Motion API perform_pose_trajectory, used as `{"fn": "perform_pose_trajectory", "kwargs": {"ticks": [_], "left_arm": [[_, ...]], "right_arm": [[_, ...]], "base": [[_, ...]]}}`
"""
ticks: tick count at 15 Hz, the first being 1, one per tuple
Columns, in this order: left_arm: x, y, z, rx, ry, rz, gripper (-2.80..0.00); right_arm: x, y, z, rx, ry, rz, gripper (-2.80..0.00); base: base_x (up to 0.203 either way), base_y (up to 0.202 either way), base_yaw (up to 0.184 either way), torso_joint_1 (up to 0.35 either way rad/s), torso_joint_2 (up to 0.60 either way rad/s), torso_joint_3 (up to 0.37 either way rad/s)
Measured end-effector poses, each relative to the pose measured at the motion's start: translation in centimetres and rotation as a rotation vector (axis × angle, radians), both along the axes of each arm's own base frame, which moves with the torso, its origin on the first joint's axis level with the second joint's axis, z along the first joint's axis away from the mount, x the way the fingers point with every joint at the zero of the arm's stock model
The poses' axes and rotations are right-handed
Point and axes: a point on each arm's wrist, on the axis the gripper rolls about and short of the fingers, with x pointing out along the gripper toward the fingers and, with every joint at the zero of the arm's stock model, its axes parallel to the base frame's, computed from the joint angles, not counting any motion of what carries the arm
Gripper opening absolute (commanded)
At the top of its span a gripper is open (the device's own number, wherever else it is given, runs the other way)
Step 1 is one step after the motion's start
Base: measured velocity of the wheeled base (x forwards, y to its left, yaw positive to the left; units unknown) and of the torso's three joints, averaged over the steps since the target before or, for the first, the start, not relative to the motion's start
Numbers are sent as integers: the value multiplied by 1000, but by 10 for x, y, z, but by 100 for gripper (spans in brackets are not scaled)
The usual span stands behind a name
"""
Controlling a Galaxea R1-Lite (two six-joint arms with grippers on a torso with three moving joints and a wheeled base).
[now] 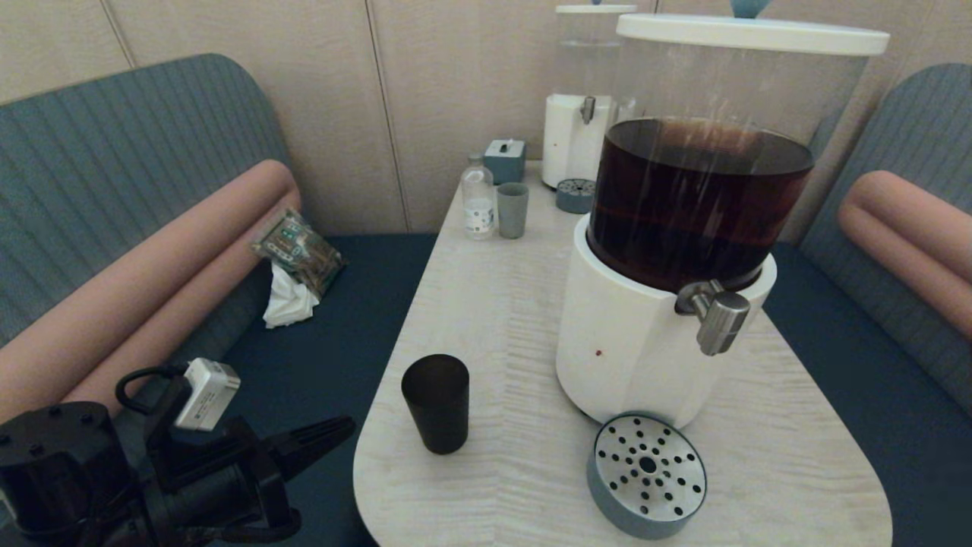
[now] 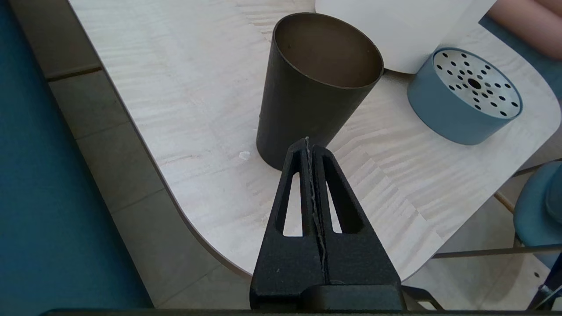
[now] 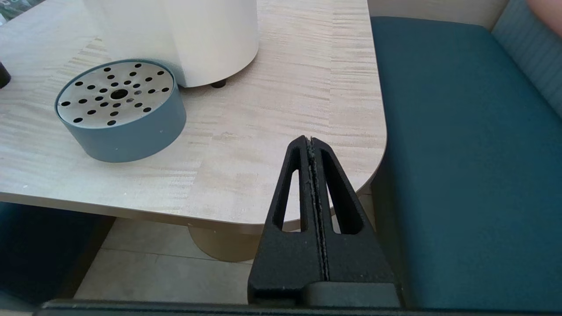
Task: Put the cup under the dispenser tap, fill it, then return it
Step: Pick up the cup
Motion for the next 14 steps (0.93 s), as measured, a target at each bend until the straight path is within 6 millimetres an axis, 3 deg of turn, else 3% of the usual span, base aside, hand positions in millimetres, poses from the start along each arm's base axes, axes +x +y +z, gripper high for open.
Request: {"fn": "perform_pose_trajectory", "kwargs": {"ticks": [2, 3, 9, 14], "left_arm": [[0, 0, 0, -1, 2, 4, -280], [0, 0, 0, 1, 2, 4, 0], [2, -1, -4, -6, 25, -27, 0], [16, -5, -10, -12, 36, -114, 0]], "right_arm": [[0, 0, 0, 0, 0, 0, -280], [0, 0, 0, 0, 0, 0, -280], [0, 0, 0, 0, 0, 0, -280], [0, 0, 0, -1, 0, 0, -280]], "base": [[0, 0, 0, 0, 0, 0], [0, 0, 0, 0, 0, 0], [0, 0, 0, 0, 0, 0], [0, 0, 0, 0, 0, 0]]}}
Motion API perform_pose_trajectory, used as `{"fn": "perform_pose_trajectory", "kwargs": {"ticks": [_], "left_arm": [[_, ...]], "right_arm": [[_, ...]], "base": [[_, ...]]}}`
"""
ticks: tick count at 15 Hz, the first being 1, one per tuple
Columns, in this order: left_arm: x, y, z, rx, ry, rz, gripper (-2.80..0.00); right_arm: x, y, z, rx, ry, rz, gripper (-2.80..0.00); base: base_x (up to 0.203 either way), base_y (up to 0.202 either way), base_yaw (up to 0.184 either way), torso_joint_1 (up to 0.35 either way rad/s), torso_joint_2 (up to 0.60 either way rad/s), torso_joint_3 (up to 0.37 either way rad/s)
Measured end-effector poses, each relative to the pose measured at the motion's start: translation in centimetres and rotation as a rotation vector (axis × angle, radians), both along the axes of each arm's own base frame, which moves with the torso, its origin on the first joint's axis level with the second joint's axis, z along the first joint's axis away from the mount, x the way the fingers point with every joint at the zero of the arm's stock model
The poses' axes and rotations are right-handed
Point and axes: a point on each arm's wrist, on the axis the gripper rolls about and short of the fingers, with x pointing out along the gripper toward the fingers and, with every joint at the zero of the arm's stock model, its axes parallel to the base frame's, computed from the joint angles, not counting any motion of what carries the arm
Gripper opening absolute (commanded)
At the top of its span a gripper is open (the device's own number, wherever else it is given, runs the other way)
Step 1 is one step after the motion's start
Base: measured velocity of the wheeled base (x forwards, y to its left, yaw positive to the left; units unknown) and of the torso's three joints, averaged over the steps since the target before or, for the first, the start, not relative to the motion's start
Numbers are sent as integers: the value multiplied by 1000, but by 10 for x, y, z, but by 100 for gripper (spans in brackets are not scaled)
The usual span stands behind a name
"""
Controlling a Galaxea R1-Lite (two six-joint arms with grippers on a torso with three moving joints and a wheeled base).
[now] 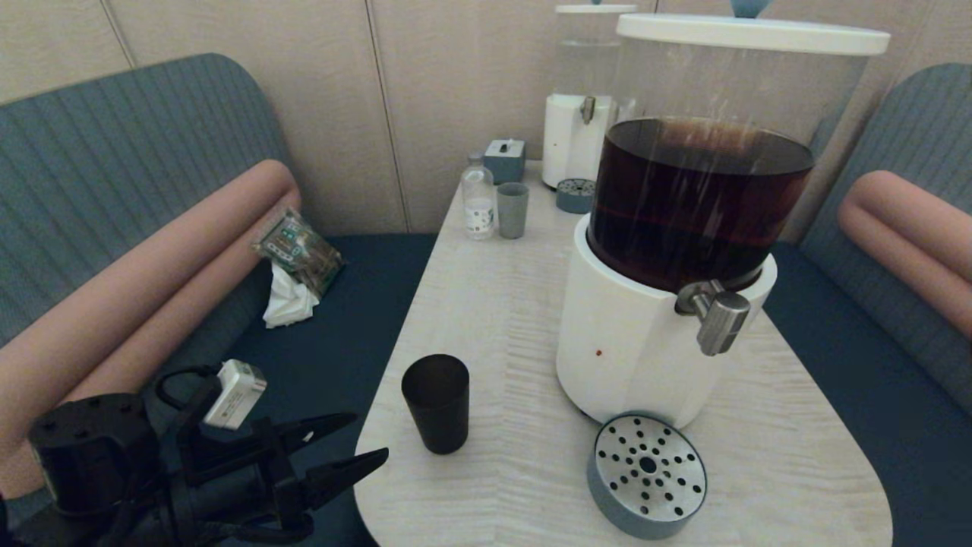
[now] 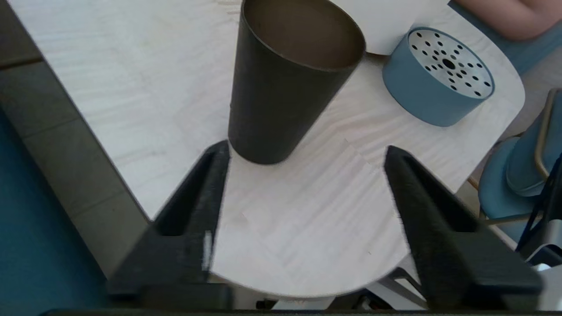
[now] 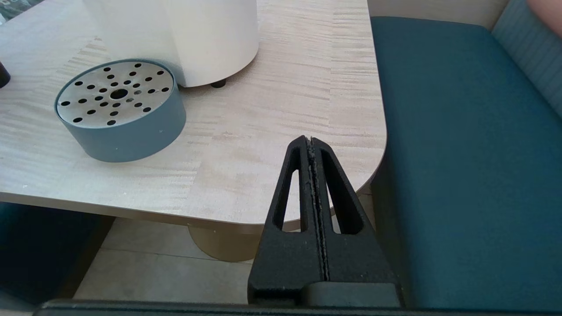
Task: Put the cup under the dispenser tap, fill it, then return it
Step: Pick up the cup
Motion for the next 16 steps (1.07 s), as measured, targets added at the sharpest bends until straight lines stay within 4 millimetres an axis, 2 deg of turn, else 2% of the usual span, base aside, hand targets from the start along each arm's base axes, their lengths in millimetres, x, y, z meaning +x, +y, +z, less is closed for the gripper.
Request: {"fn": "perform_pose_trajectory", "kwargs": {"ticks": [4, 8, 16], "left_arm": [[7, -6, -1, -1, -5, -24, 0], [26, -16, -4, -3, -23, -54, 0], [60, -31, -23, 5, -8, -85, 0]], "right_arm": [[0, 0, 0, -1, -1, -1, -280], [0, 0, 0, 3, -1, -1, -280], [0, 0, 0, 3, -1, -2, -280]], "base": [[0, 0, 0, 0, 0, 0], [0, 0, 0, 0, 0, 0], [0, 0, 0, 0, 0, 0]]}}
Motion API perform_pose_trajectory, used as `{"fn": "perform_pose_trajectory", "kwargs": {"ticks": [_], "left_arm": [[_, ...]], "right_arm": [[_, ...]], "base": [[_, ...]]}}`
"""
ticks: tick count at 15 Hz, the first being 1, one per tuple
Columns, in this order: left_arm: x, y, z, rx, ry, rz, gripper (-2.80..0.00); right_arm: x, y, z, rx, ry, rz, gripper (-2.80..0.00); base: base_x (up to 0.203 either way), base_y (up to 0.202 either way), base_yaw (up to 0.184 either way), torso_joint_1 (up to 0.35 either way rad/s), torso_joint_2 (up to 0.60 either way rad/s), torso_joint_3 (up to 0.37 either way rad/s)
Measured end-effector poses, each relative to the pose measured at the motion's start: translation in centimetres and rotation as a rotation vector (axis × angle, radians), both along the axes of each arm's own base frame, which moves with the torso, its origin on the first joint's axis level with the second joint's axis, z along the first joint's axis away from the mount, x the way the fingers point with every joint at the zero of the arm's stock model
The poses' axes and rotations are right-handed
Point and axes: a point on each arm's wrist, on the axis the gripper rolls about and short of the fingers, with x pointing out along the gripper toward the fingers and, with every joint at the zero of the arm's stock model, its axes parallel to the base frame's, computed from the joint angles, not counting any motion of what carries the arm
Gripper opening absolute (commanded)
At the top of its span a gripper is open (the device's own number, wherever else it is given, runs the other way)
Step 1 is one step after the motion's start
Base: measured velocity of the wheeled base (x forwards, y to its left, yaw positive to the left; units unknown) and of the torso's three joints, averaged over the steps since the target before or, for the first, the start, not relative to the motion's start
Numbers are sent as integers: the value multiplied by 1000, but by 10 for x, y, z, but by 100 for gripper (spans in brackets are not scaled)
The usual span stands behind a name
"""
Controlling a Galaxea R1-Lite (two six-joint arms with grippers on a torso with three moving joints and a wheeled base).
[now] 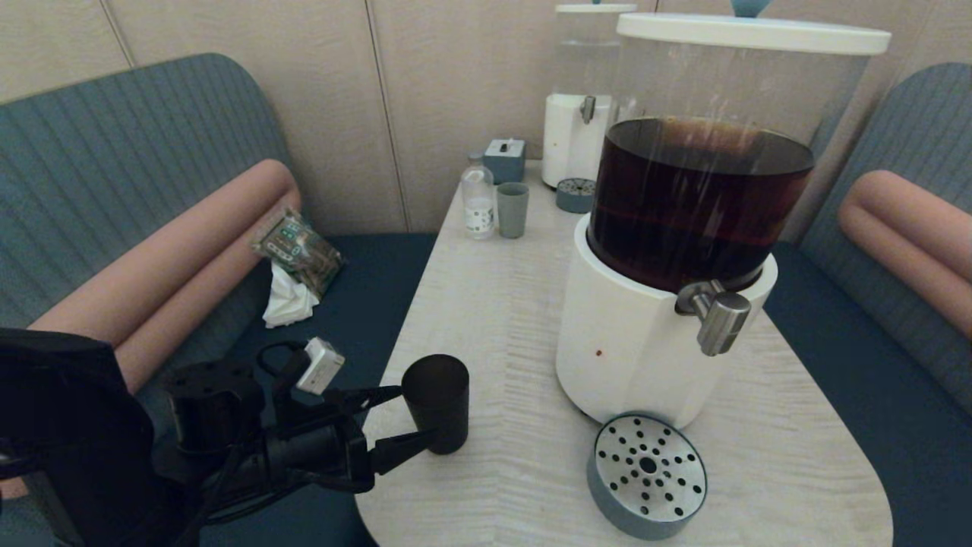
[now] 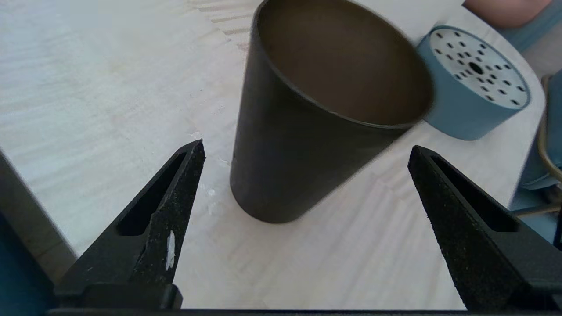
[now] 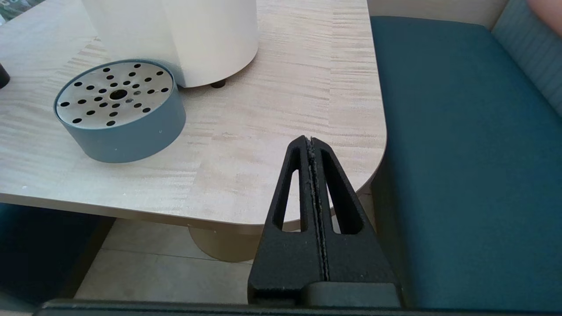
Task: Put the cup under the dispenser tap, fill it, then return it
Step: Pick up the cup
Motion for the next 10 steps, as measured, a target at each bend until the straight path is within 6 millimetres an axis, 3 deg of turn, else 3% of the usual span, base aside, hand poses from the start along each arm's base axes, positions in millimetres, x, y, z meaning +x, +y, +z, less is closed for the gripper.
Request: {"fn": "perform_pose_trajectory", "kwargs": {"ticks": [10], "left_arm": [[24, -15, -10, -4, -16, -15, 0]], "right_arm": [[0, 0, 0, 1, 1, 0, -280]], "base": [[0, 0, 0, 0, 0, 0]]}}
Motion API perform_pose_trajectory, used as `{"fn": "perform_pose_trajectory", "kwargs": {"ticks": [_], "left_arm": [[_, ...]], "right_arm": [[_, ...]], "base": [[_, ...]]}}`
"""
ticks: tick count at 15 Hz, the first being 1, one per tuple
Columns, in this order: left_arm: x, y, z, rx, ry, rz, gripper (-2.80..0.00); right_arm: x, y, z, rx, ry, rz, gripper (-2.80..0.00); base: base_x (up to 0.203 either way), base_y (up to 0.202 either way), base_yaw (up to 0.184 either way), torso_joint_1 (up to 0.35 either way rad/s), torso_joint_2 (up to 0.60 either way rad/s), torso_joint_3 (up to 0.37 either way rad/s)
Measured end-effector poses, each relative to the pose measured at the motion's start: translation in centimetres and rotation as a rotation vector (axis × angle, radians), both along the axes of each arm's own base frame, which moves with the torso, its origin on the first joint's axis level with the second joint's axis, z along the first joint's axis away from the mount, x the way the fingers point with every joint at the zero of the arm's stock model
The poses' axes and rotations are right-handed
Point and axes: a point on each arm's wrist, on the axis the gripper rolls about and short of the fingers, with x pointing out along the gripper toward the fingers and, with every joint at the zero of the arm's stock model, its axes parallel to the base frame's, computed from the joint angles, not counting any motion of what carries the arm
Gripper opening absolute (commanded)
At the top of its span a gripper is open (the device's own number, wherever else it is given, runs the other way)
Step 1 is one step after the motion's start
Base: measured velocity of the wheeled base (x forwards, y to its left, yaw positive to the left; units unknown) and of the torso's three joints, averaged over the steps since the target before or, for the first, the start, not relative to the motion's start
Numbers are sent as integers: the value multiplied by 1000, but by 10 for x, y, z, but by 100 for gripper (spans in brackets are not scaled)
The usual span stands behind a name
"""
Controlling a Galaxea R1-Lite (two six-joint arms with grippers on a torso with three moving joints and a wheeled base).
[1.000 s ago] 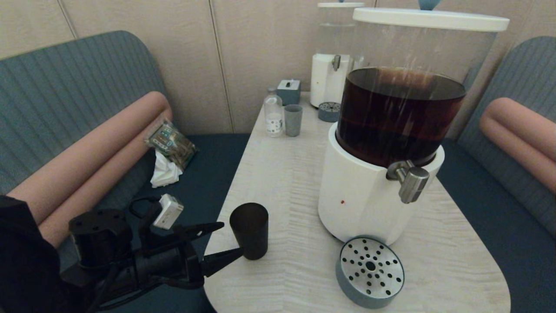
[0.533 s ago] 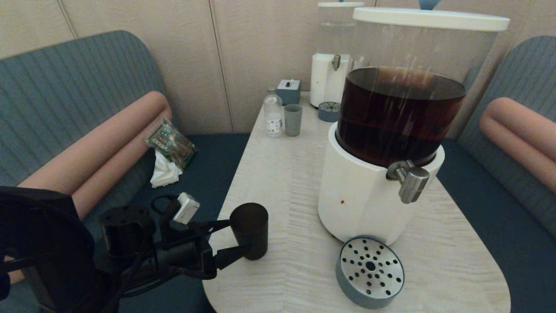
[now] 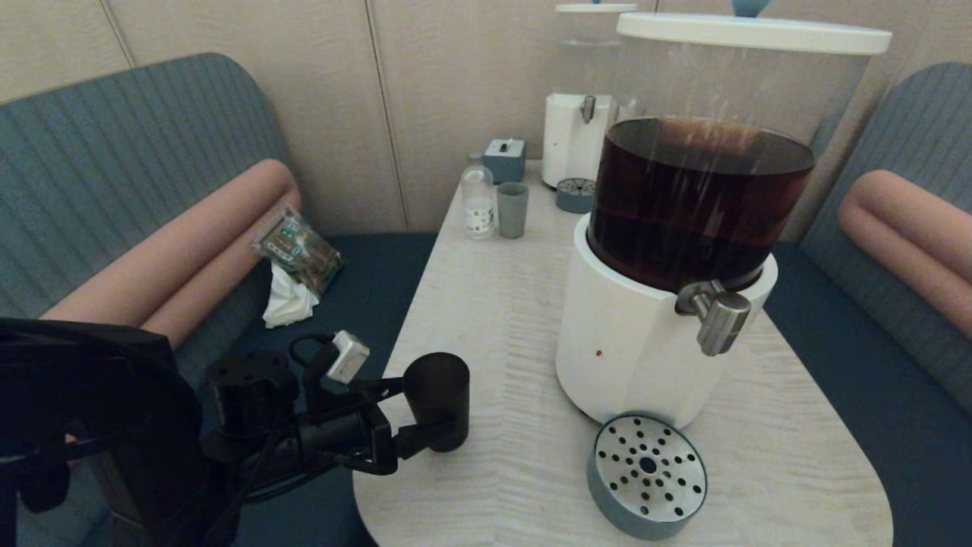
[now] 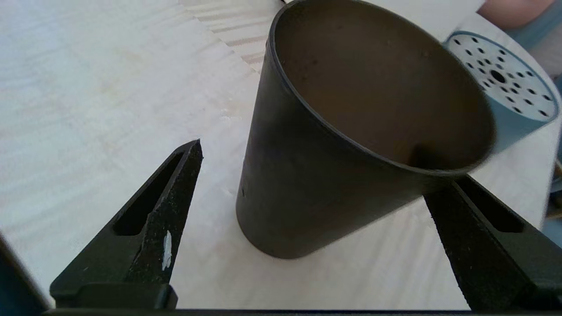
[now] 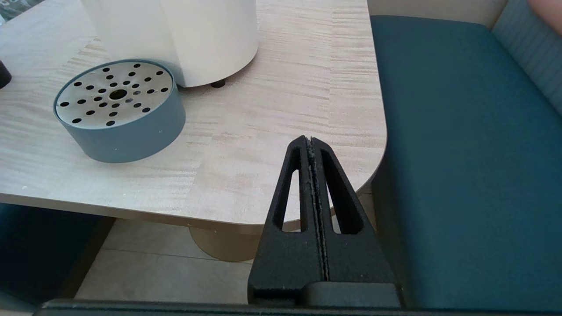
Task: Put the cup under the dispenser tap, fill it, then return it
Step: Pick up the cup
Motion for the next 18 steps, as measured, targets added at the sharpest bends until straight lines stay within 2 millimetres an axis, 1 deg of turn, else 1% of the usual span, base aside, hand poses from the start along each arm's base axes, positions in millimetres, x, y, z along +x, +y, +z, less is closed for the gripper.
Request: {"fn": "perform_pose_trajectory", "kwargs": {"ticks": [4, 7, 18], "left_arm": [[10, -5, -5, 4, -8, 22, 0], [13, -6, -6, 5, -11, 35, 0], [15, -10, -7, 11, -19, 41, 0]], "right_arm": [[0, 0, 0, 1, 0, 0, -280], [0, 0, 0, 0, 0, 0, -280], [0, 0, 0, 0, 2, 0, -280]], "base": [[0, 0, 0, 0, 0, 0], [0, 0, 0, 0, 0, 0], [0, 0, 0, 0, 0, 0]]}}
